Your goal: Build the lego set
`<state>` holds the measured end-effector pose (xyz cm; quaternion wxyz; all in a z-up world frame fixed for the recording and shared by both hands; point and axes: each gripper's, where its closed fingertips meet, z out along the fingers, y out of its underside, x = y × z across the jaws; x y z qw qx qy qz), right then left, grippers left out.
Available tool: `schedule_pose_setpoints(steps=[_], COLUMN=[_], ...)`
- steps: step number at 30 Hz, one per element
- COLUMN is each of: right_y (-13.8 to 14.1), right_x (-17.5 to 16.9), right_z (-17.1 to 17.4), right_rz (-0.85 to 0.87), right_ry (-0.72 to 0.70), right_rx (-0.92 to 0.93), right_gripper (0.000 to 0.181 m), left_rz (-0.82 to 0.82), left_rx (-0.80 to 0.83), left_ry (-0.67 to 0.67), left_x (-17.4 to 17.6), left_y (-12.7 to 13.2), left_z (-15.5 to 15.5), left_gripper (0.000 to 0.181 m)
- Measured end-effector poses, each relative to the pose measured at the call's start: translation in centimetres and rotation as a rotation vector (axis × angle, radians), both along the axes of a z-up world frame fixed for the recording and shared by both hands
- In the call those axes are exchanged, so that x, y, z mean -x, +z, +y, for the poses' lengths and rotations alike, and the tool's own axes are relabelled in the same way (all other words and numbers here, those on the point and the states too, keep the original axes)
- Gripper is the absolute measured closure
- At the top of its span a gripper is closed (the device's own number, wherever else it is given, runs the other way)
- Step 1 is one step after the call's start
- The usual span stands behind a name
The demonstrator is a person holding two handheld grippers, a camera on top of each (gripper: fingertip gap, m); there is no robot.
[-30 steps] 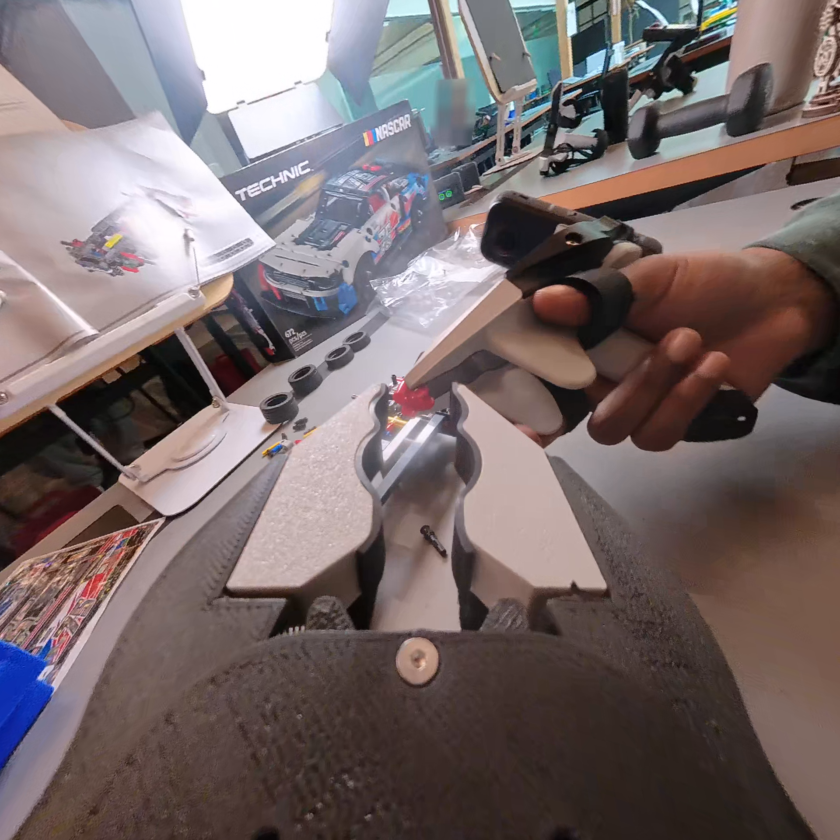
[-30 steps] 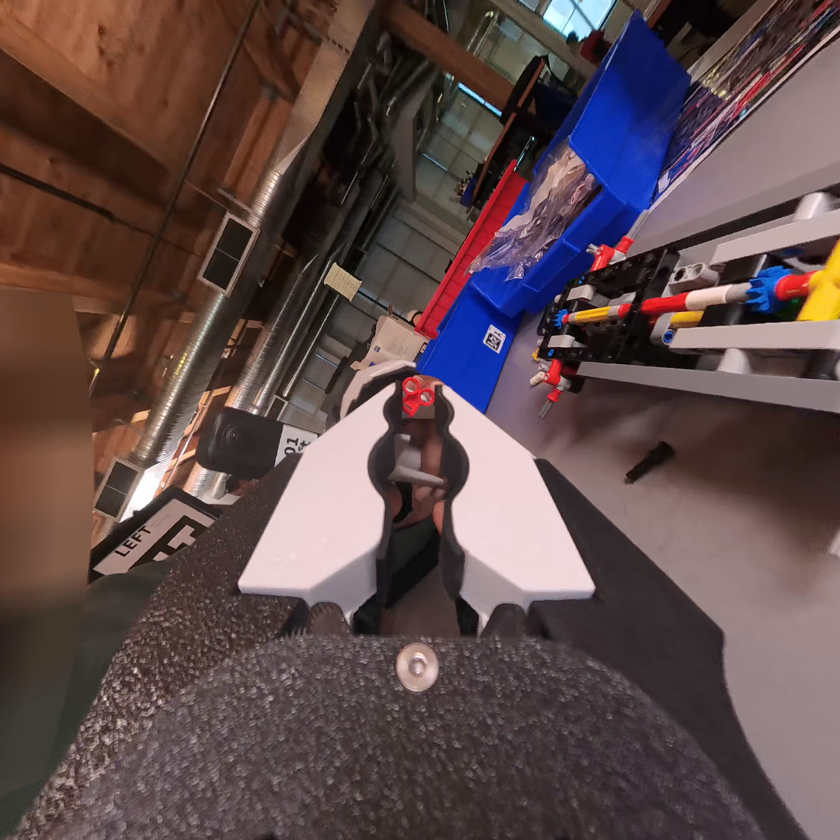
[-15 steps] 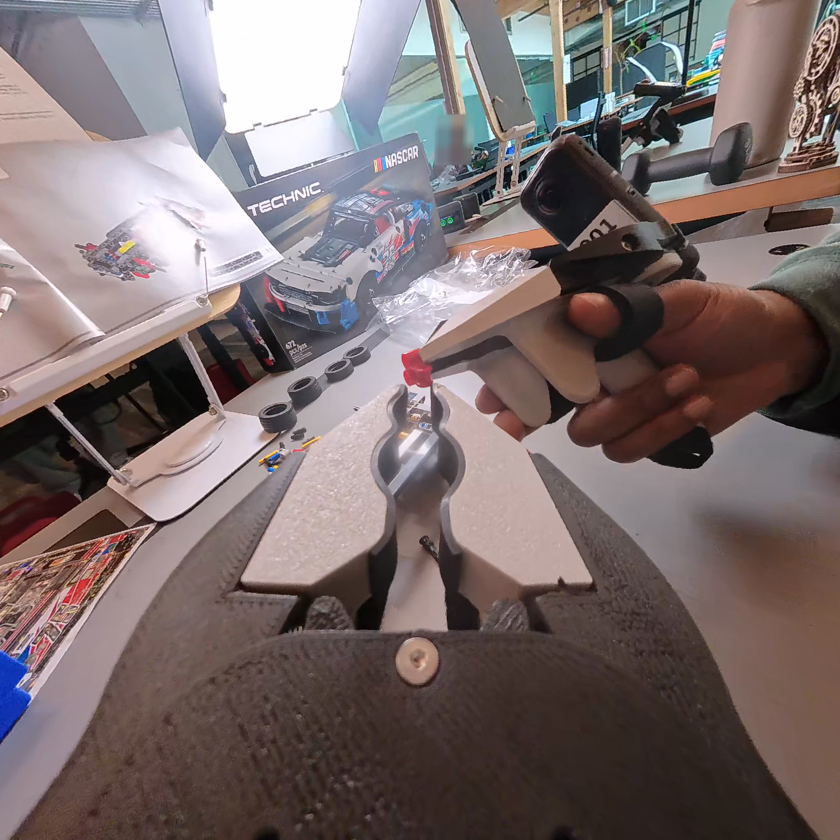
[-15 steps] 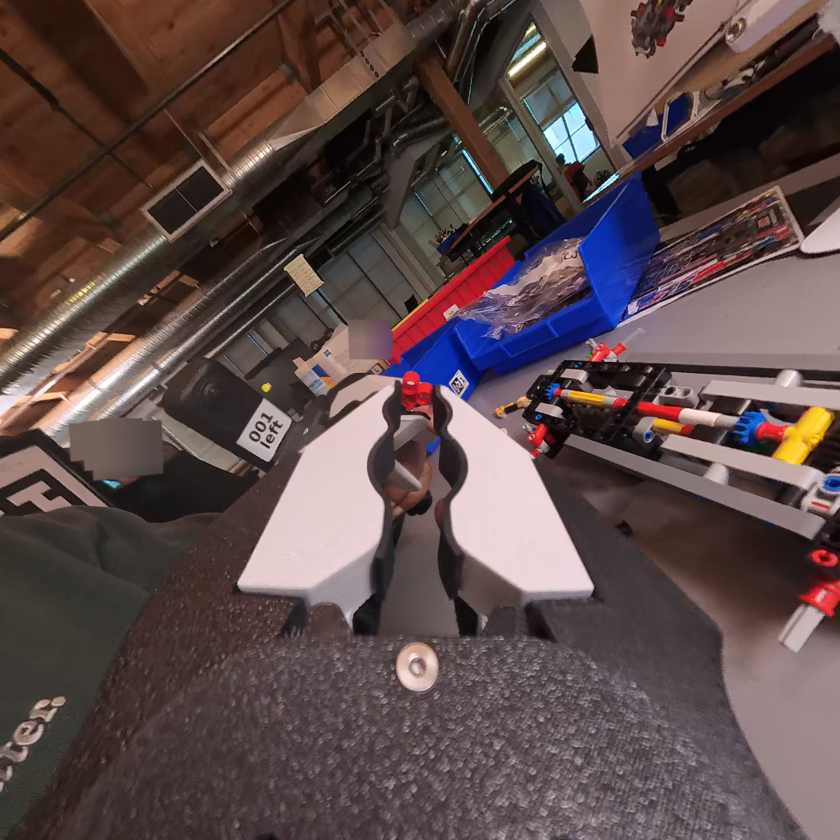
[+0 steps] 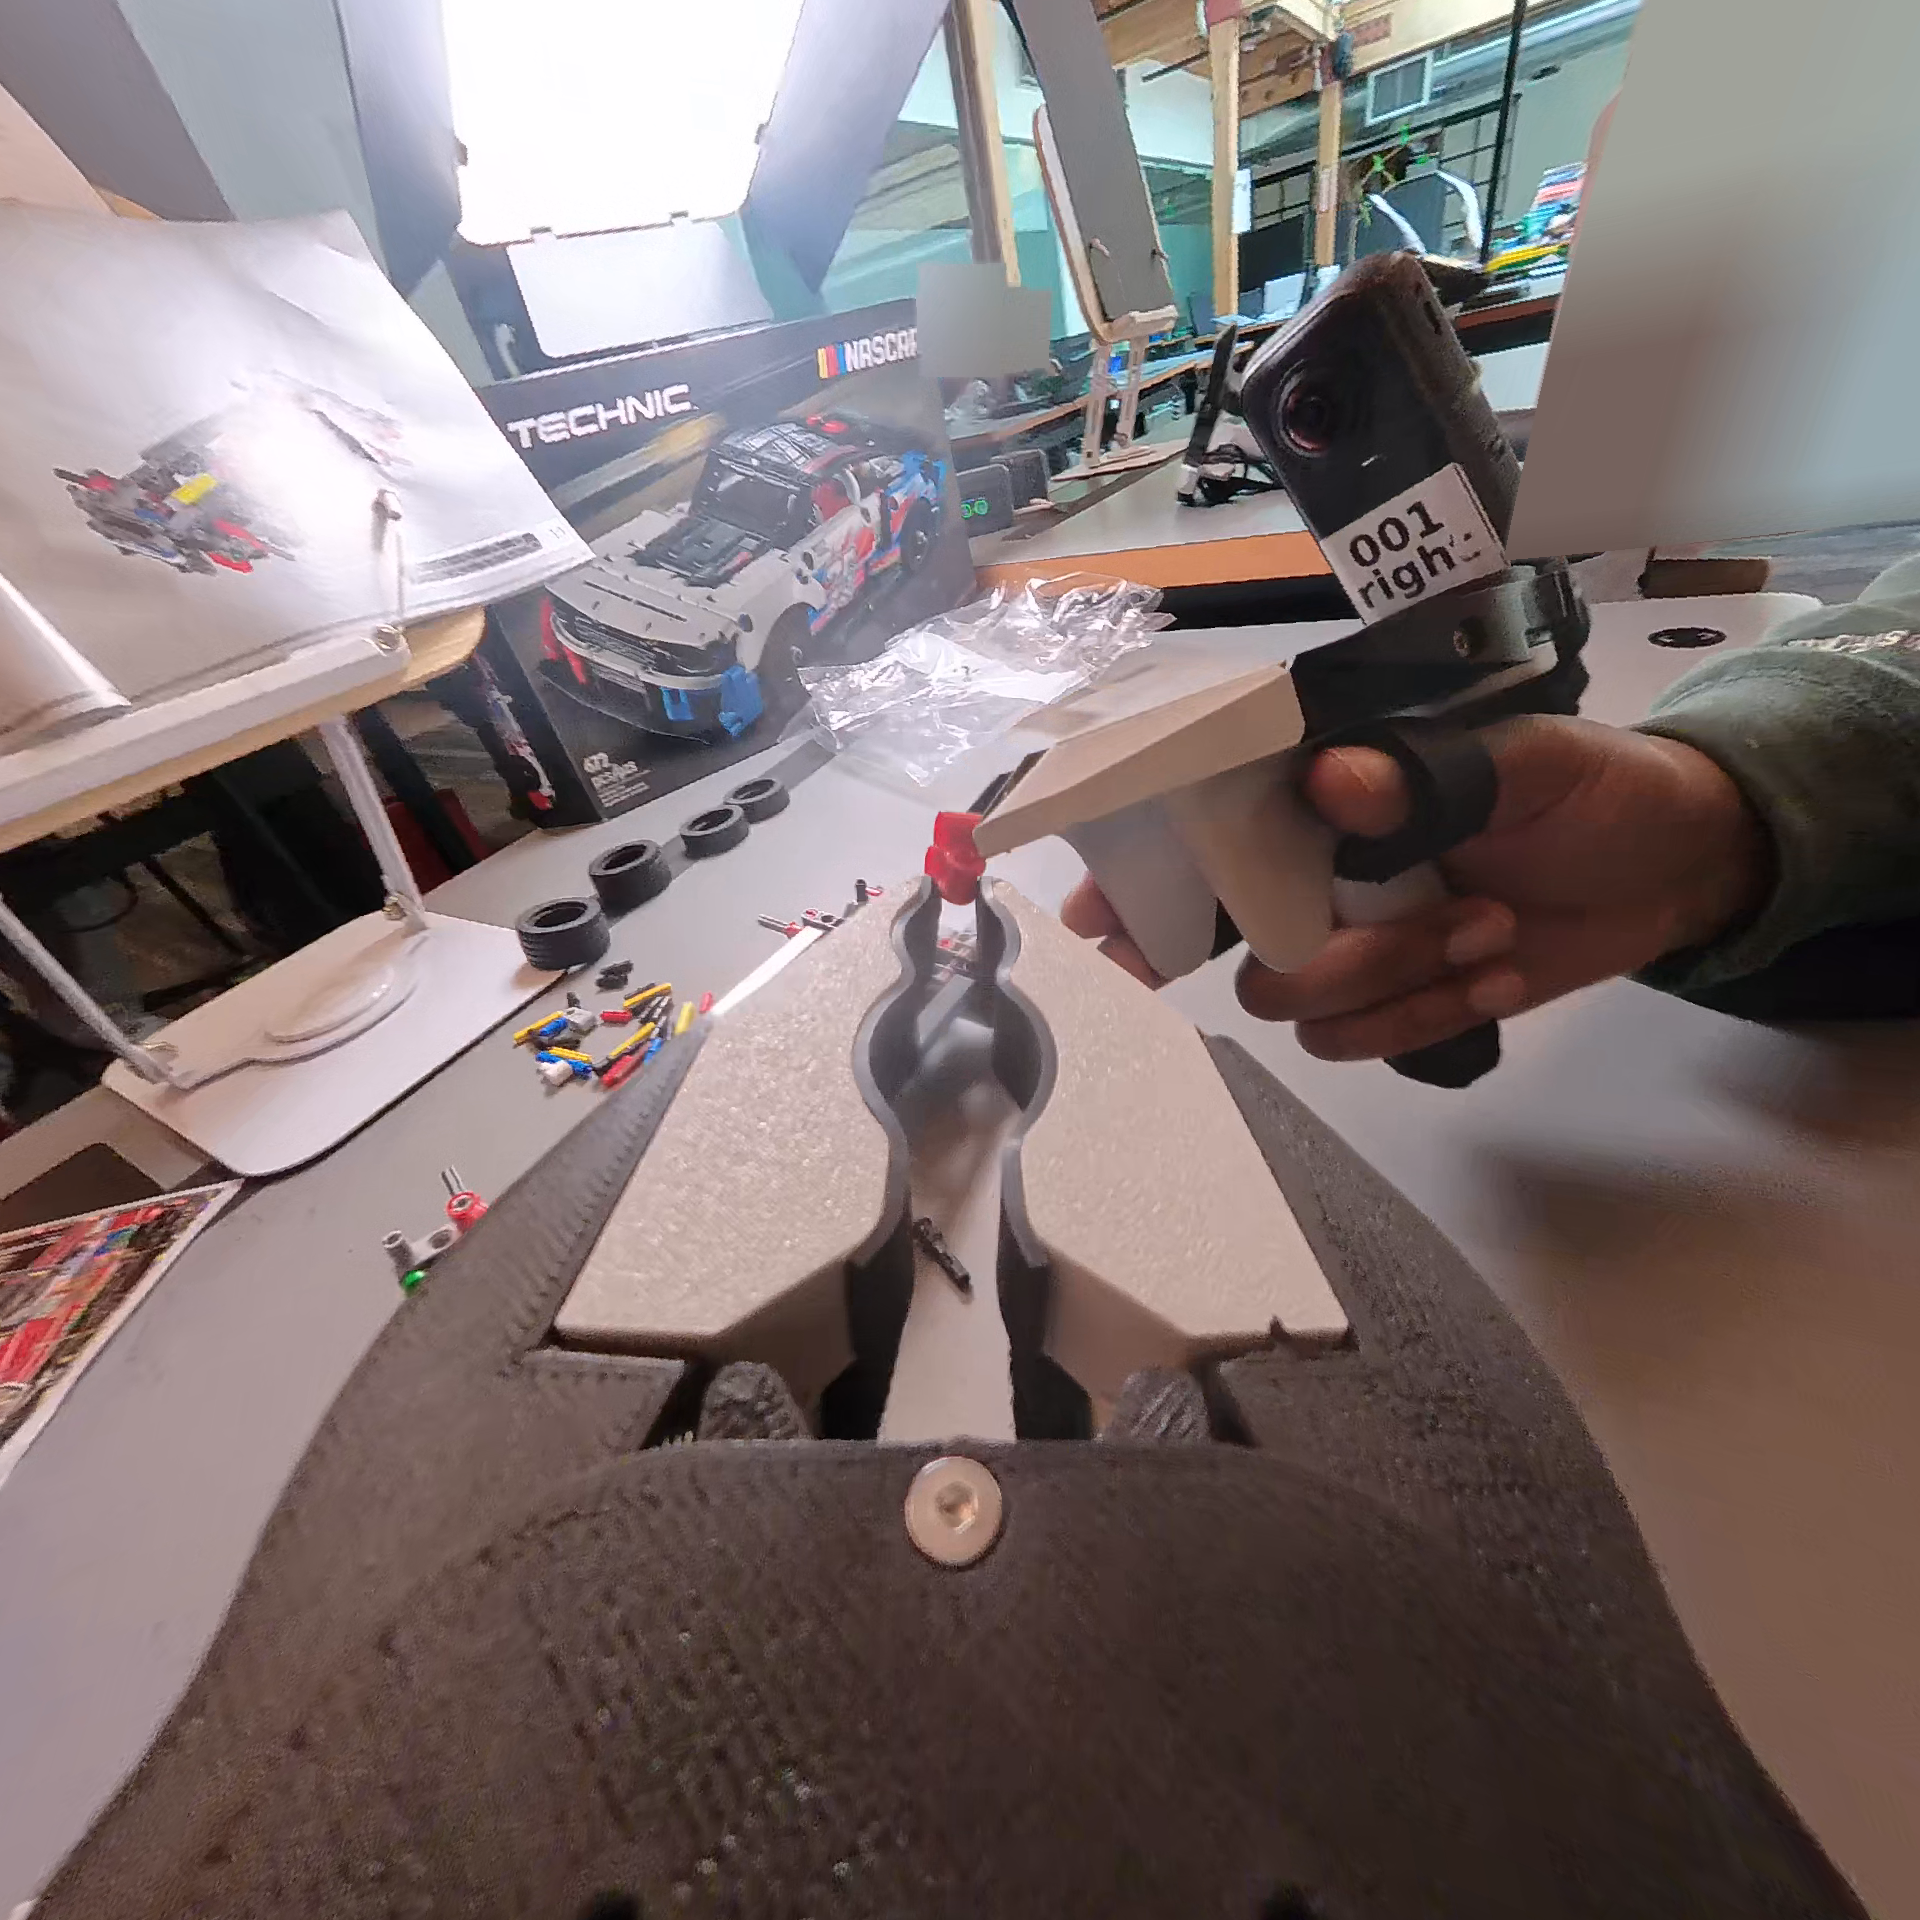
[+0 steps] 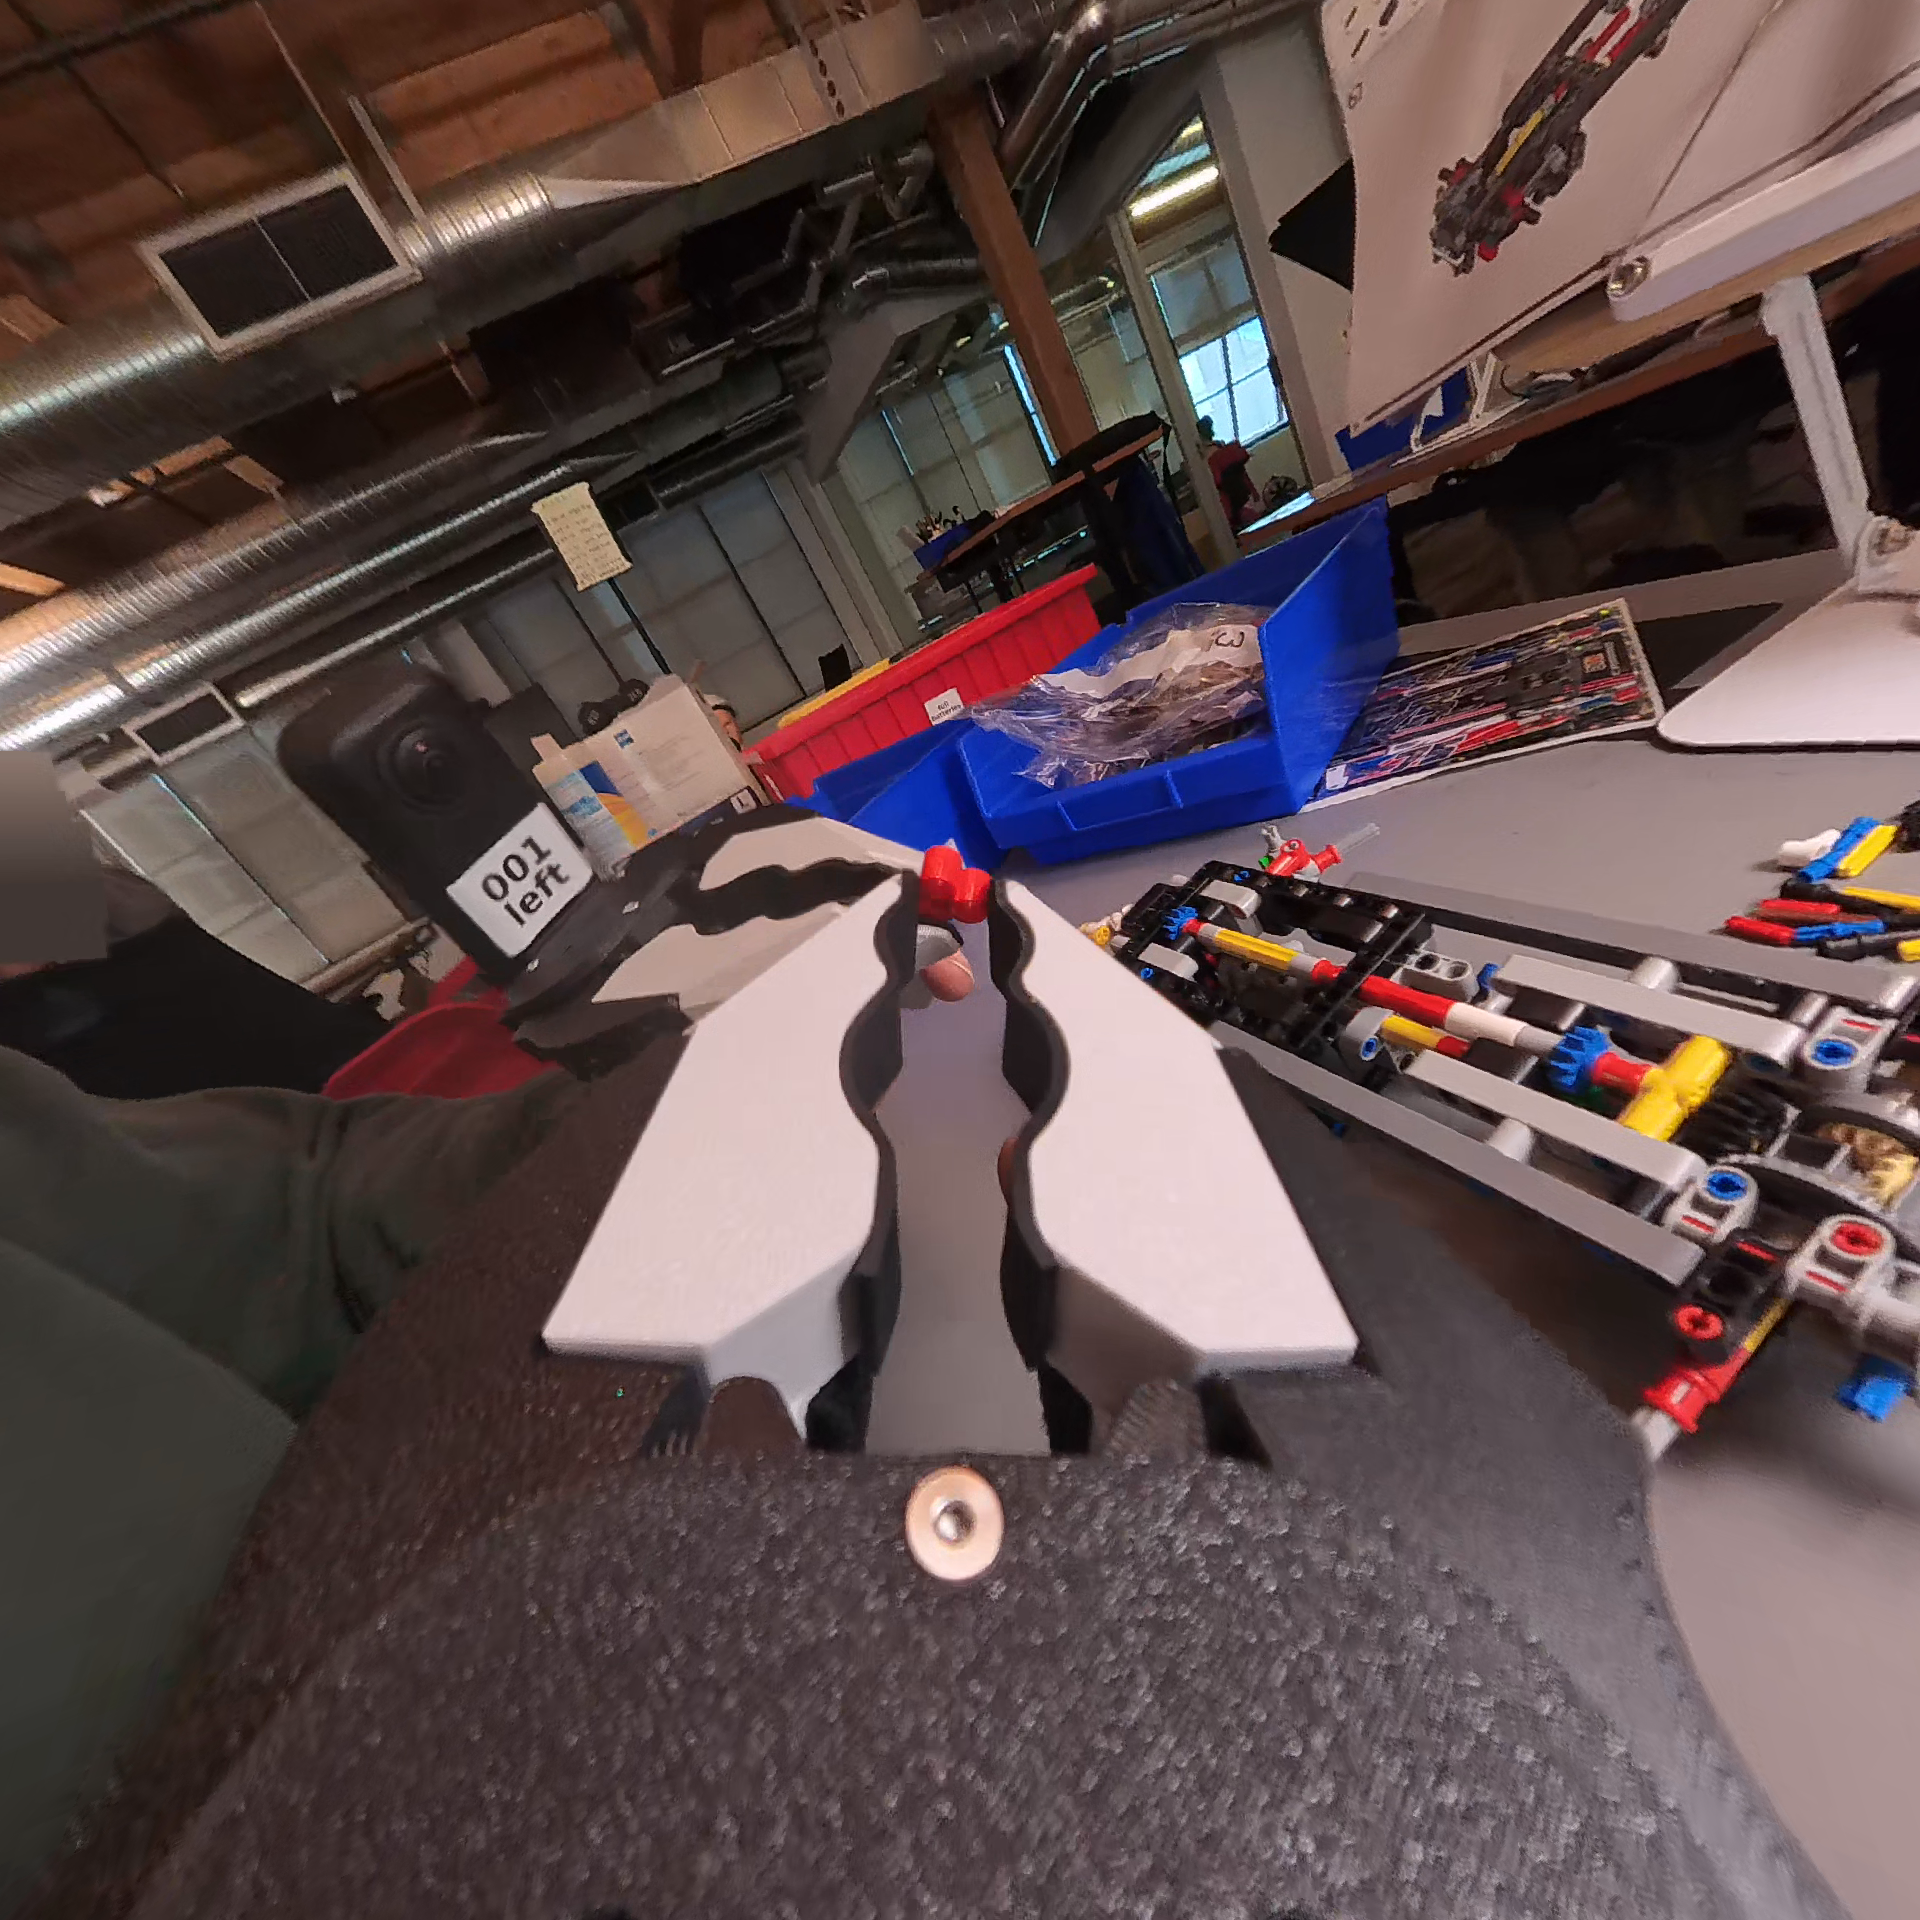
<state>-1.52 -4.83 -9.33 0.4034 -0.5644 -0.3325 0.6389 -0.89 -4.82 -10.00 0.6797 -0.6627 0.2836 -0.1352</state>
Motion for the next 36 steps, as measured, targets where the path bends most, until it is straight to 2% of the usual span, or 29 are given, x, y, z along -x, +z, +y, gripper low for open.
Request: schedule_pose_setpoints(steps=[7,11,15,17,21,28,32,36], right_y=[-0.3,-0.8,-2.5,-3.3,-4.1,-5.6,-8.5,-11.6], right_x=[-0.8,-2.5,-3.9,-4.0,-4.0,-4.4,-5.7,-6.6], right_z=[-1.0,-1.2,-2.9,-3.2,-3.9,-3.8,-2.9,-1.5], right_rz=[-0.118,-0.179,-0.252,-0.269,-0.283,-0.372,-0.529,-0.689], right_ry=[0.163,0.218,0.403,0.428,0.474,0.517,0.552,0.529], right_rx=[-0.284,-0.639,-0.621,-0.624,-0.606,-0.579,-0.585,-0.607], right_gripper=[0.168,0.167,0.167,0.167,0.177,0.177,0.177,0.177], left_rz=[-0.179,-0.252,-0.199,-0.178,-0.142,-0.091,0.048,0.221], left_rx=[0.195,0.373,0.413,0.423,0.445,0.47,0.46,0.498], left_ry=[-0.222,-0.401,-0.47,-0.492,-0.512,-0.491,-0.404,-0.309], left_x=[-0.5,-2.0,-3.3,-3.8,-4.3,-4.6,-4.2,-3.4], left_y=[-0.1,-1.5,-2.8,-3.2,-3.9,-5.3,-7.2,-10.2], left_z=[-0.9,-2.2,-3.1,-3.5,-3.9,-3.8,-3.1,-2.3], left_gripper=[0.177,0.177,0.177,0.177,0.177,0.176,0.168,0.157])
